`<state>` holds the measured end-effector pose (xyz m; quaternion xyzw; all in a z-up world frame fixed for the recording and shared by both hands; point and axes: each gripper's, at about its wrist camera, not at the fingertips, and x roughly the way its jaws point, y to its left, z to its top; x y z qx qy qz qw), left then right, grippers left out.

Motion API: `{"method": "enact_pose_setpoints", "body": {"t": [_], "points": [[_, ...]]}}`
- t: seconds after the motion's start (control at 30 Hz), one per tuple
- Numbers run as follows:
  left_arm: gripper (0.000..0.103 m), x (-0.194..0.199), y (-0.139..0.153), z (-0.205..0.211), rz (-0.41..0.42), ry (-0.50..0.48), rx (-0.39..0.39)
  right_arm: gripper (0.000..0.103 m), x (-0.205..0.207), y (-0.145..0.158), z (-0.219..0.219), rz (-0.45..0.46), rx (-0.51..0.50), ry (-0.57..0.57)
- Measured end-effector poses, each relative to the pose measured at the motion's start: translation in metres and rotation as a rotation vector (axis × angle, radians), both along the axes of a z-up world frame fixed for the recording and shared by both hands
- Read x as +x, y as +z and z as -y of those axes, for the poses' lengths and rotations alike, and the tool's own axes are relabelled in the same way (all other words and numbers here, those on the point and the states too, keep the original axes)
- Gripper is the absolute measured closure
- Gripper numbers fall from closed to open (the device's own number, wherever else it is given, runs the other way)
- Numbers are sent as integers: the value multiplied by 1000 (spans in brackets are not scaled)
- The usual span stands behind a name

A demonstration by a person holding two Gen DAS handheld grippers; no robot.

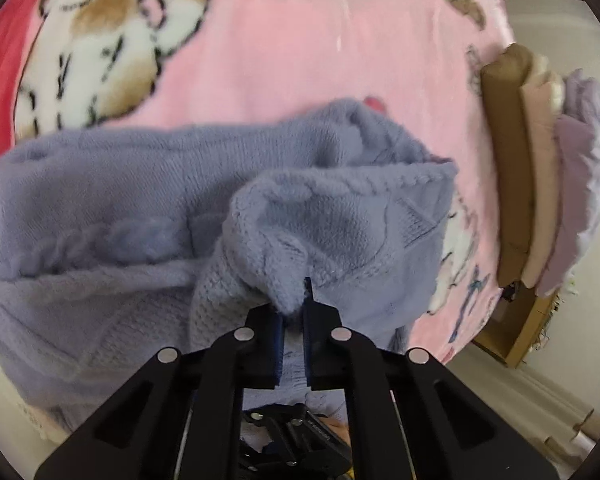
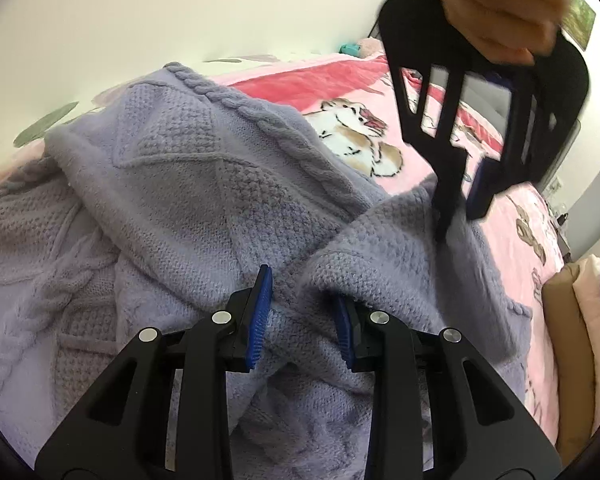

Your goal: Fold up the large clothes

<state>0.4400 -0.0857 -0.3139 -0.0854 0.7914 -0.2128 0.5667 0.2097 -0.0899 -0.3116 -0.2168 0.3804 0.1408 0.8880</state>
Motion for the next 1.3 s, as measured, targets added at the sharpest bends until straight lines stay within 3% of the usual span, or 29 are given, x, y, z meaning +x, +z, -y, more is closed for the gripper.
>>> {"method": "enact_pose_setpoints", "body": {"t": [0.1,0.3,0.37,0.5,0.57,0.67,0.77,0.8,0.83,0.9,0.93,1.0,1.07,1.2,1.23,1.3], "points": [[96,14,14,-33,-15,32,-134,74,-1,2,2,6,-6,8],[96,29,26,-105,-1,-11,-224,77,-4,1,1,11,-37,65],[96,31,19,-125,-6,-34,-216,77,-6,0,-3,15,-55,96],[94,25,-12,-139,4,-192,-139,66,-14,3,-6,25,-90,150],[92,23,-20,-132,29,-269,-135,64,-17,10,-1,11,-45,176],[86,28,-22,-124,49,-301,-128,59,-22,22,11,8,20,174],[72,33,-15,-121,84,-309,-123,59,-27,31,23,11,41,141],[60,32,-6,-121,125,-325,-122,59,-28,33,28,10,42,122],[40,31,2,-125,170,-336,-114,59,-30,36,35,6,48,102],[17,24,26,-138,352,-335,-77,59,-34,38,46,-12,62,65],[17,18,34,-144,424,-316,-67,59,-36,38,51,-16,62,44],[16,0,57,-170,599,-185,-83,59,-37,38,68,-41,80,-35],[16,-26,63,-191,666,-24,-103,59,-36,36,94,-90,174,-147],[16,-92,43,-201,702,192,-105,58,-35,27,156,-191,449,-411],[16,-108,35,-199,706,227,-81,58,-38,25,172,-198,523,-480],[16,-137,20,-202,745,393,22,58,-44,22,199,-189,648,-593]]}}
